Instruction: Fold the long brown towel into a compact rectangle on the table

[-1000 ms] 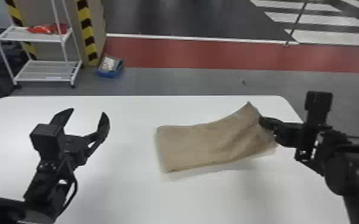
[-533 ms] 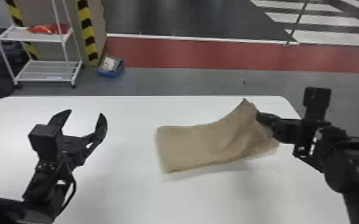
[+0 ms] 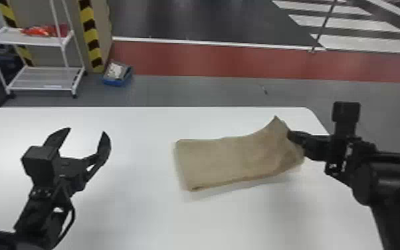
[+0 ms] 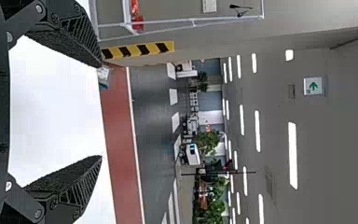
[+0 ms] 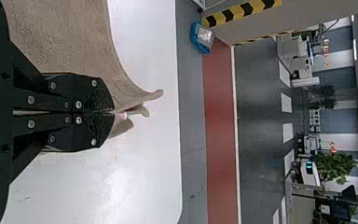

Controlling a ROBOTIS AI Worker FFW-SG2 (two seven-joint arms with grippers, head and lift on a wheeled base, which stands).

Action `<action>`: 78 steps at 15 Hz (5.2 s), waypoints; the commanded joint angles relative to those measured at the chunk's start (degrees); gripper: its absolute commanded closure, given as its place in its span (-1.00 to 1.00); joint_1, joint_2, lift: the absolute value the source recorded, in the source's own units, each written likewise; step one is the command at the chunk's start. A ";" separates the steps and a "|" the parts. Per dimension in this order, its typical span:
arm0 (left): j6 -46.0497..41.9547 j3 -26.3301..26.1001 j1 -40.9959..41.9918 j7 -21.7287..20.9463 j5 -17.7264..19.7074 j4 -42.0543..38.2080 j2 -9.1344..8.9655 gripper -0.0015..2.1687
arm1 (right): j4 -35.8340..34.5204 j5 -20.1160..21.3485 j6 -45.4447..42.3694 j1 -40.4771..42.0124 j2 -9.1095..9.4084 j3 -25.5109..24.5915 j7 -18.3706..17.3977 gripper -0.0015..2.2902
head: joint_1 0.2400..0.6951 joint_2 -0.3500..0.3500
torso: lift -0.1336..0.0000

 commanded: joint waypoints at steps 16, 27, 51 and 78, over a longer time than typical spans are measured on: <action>-0.51 -1.49 -0.02 0.39 0.08 -1.09 -0.78 -0.82 | -10.87 -2.08 -5.99 10.69 0.75 -10.10 0.27 -0.95 | 1.00 -0.55 | -0.79; 0.72 1.33 -0.02 1.00 0.87 -5.22 -1.49 -0.85 | -17.73 -8.59 -0.54 19.56 5.15 -2.36 8.53 0.45 | 1.00 -0.33 | -0.79; 0.89 2.03 0.16 0.74 1.93 -5.48 -0.87 -0.85 | -7.27 -3.84 5.26 6.29 11.39 26.38 -4.39 0.45 | 1.00 0.51 | -0.79; 0.72 -0.43 0.42 0.65 -0.89 -4.78 -1.31 -0.86 | -0.50 -9.73 0.69 3.39 4.80 1.77 -4.30 -0.75 | 1.00 -0.21 | -0.79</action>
